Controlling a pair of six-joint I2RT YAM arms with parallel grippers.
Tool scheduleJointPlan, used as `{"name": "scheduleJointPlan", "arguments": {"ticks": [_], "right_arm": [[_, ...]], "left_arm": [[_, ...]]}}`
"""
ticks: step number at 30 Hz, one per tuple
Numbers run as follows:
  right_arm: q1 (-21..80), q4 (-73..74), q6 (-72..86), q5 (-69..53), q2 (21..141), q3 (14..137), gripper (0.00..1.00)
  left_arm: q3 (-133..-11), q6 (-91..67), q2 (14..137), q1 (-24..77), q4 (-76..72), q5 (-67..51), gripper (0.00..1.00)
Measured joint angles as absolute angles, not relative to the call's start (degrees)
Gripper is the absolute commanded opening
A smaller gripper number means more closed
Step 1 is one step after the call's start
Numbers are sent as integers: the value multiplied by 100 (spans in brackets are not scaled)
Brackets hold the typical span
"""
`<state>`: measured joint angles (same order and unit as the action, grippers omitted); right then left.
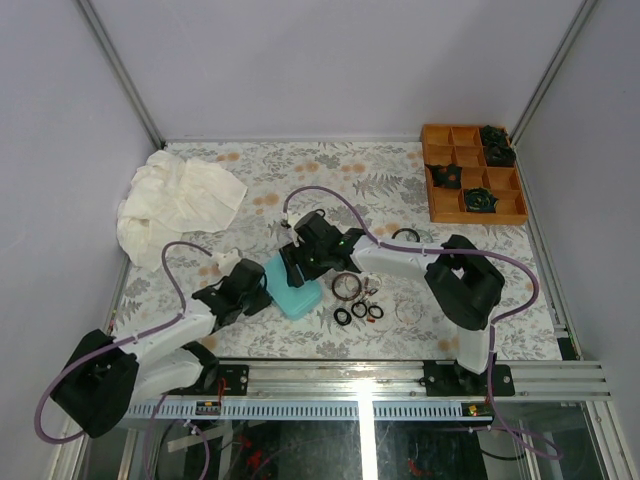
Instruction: Organize the mixed jewelry
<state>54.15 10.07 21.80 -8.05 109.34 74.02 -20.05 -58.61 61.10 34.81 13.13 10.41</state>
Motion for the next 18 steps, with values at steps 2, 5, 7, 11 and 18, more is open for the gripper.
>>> {"name": "scheduleJointPlan", "arguments": {"ticks": [2, 5, 7, 11, 18], "right_arm": [[5419, 1000, 2237, -805, 10947, 7406, 59], [5454, 976, 2322, -812, 10986, 7439, 54], [5476, 974, 2364, -816, 11008, 7463, 45], [5509, 954, 2432, -856, 11080, 7533, 43], [5527, 1000, 2449, -867, 11144, 7625, 42]], "left_arm": [[-1999, -5848, 5955, 3483, 1448, 1057, 6], [-1968, -5850, 5262, 3483, 1966, 1072, 7], [-1981, -5863, 4700, 3483, 2265, 1096, 7], [-2001, -5922, 3970, 3485, 2738, 1157, 7], [-2001, -6027, 3883, 3485, 2845, 1160, 7]]}}
